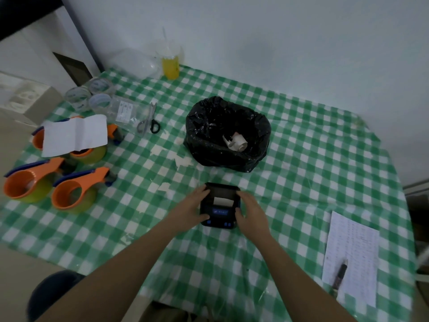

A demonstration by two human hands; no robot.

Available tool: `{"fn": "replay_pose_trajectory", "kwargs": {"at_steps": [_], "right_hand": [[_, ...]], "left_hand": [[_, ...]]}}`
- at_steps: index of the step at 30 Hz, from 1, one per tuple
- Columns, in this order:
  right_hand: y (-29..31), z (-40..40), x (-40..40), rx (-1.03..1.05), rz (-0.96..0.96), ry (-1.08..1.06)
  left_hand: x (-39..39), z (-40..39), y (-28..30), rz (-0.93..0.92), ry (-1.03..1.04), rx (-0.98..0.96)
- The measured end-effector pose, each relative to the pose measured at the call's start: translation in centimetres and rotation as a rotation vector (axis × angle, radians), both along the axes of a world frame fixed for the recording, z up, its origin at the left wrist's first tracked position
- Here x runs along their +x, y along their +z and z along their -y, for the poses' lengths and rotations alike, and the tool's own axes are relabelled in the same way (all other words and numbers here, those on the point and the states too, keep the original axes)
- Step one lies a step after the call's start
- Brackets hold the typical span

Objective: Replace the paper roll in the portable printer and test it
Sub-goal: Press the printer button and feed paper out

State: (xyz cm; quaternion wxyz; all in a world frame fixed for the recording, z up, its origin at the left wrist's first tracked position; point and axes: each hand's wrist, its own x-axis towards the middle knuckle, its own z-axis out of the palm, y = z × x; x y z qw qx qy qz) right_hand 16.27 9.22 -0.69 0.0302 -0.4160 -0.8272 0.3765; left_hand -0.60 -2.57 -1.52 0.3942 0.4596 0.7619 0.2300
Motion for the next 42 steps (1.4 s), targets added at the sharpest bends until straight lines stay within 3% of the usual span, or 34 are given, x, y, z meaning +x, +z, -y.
{"fn": "replay_pose_trajectory", "kwargs": {"at_steps": [6, 16, 42], "right_hand": [[-1.3, 2.5, 1.2, -0.212, -0.059, -0.114], [-1.6, 3.2, 0.7, -0.282, -0.072, -0.329], [-2.2, 2.6, 1.0, -0.366, -0.133, -0.361]], "left_hand": [[2.0, 1.8, -1.8, 0.19, 0.159, 0.008], [3.5, 1.4, -2.3, 0.149, 0.353, 0.059], [3.1, 0.8, -1.7, 0.074, 0.33, -0.019]]}}
